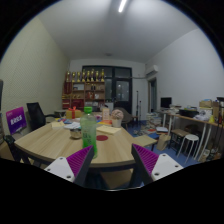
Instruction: Pour water
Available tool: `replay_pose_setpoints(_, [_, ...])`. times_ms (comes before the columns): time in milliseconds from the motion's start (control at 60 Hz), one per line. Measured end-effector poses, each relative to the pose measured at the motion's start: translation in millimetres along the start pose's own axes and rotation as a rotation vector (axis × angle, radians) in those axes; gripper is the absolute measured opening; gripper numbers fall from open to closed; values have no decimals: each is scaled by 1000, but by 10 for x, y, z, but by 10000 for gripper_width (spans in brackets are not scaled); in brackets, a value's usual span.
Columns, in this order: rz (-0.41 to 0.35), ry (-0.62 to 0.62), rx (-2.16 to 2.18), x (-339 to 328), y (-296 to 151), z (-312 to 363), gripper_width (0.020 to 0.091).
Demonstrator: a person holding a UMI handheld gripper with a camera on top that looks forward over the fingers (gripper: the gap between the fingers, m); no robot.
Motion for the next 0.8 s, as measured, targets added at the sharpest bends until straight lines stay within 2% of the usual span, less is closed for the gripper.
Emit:
replay_pose_setpoints(217, [-11,-78,-15,1047,202,681,821])
replay_pose_setpoints(450, [-35,-44,-5,1685,252,924,821])
replay_pose_setpoints(467, [-39,-45,-5,1723,246,949,809])
replay_pose_setpoints(533, [-36,-37,-8,1922,268,921,505])
replay_pose_setpoints(667, [-91,-27,-13,1873,257,994,507])
replay_pose_setpoints(683, [-93,-27,-10,1871,255,994,477])
replay_pose_setpoints(733, [-95,-18,17,1935,302,1004,467])
replay_pose_setpoints(750, [-92,-17,26,1938,312,995,435])
replay_pose_setpoints(800, [-79,-23,38,1947,314,1000,401])
Point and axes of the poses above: the point between the fingertips, and its own axes, seen from behind it with the camera up: z to the left, y down, x forward, the way the camera looks, the point moved 2 cm from there along -x, backward, against the way the camera looks, and after that the axes turned 12 degrees about x, right-handed, at the moved point
